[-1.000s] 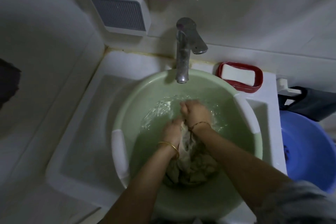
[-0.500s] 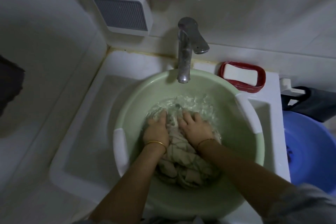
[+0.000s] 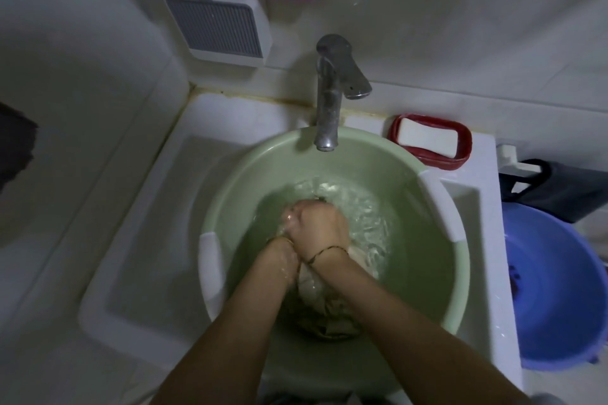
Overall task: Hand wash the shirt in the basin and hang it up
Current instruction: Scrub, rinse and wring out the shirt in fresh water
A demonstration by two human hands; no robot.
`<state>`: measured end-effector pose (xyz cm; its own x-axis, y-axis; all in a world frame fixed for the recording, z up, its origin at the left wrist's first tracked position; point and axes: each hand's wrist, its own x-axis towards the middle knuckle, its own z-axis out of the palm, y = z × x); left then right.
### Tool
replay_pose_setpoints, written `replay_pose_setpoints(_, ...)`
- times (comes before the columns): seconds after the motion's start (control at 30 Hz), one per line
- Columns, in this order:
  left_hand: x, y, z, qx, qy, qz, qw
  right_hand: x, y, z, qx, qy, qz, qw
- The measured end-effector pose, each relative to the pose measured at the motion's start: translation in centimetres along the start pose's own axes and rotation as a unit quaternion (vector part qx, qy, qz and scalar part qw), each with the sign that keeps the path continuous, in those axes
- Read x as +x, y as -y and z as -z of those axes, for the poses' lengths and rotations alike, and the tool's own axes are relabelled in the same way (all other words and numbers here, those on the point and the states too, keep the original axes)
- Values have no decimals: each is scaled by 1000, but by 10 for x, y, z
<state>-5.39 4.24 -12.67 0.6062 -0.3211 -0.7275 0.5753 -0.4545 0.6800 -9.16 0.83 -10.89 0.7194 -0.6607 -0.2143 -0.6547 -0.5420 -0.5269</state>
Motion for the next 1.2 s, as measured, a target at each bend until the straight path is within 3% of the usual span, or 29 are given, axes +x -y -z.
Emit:
replay_pose_setpoints(0.07,-7,1,-9,19,28,-26,999,16,-12,1,15,-16,-62,998)
replay_pose_setpoints(0.13,-4,3,-9,39,101,32,994,36,-37,0,1,-14,-108,994)
replay_pose_setpoints(0.17,1,3,-5,95,108,17,989,44,-52,-2,-12,0,-105,994)
replay_pose_setpoints(0.2,11,5,3,225,43,-42,973,48,-66,-4,-12,16,-87,996)
replay_pose_setpoints(0.23,16,3,11,312,-42,-118,942,48,-78,-7,-7,29,-68,997)
replay_pose_setpoints(0.3,26,0,20,377,-120,-234,888,38,-92,-14,-49,17,-64,997)
replay_pose_setpoints(0.4,34,16,26,556,-125,-203,796,19,-91,-23,-139,3,-98,985)
replay_pose_setpoints(0.43,33,19,25,604,-161,-240,743,16,-89,-26,-105,20,-93,990)
replay_pose_setpoints(0.5,30,15,21,629,-172,-320,688,17,-83,-22,86,89,-104,987)
replay_pose_setpoints(0.53,22,9,15,609,-113,-333,711,19,-81,-16,218,119,-129,960)
replay_pose_setpoints(0.57,21,2,11,548,-34,-338,765,18,-78,-5,347,130,-152,916)
replay_pose_setpoints(0.6,17,-6,9,471,74,-273,835,16,-77,6,469,125,-172,857)
replay_pose_setpoints(0.63,17,-13,7,402,157,-199,880,14,-75,17,580,118,-183,785)
replay_pose_setpoints(0.7,18,-22,9,406,223,-166,871,14,-77,33,729,114,-185,650)
replay_pose_setpoints(0.73,20,-21,11,423,229,-185,857,16,-79,36,746,104,-177,633)
replay_pose_setpoints(0.77,21,-18,13,409,225,-216,858,17,-81,38,728,90,-169,658)
replay_pose_setpoints(0.83,16,-20,14,308,191,-256,896,19,-91,37,584,84,-166,790)
replay_pose_setpoints(0.87,15,-23,13,251,173,-266,915,19,-97,36,476,118,-157,858)
replay_pose_setpoints(0.9,13,-25,12,193,157,-270,930,17,-101,39,372,179,-134,901)
replay_pose_setpoints(0.97,6,-32,13,97,128,-256,953,14,-110,44,217,295,-86,927)
replay_pose_setpoints(1.0,4,-36,15,57,114,-249,960,13,-111,46,165,314,-67,933)
replay_pose_setpoints(1.1,0,-46,27,49,74,-263,961,8,-110,57,136,211,-62,966)
replay_pose_setpoints(1.17,5,-51,40,202,15,-284,937,4,-108,67,236,114,-95,960)
replay_pose_setpoints(1.2,7,-52,44,311,-18,-287,906,5,-107,71,267,69,-104,956)
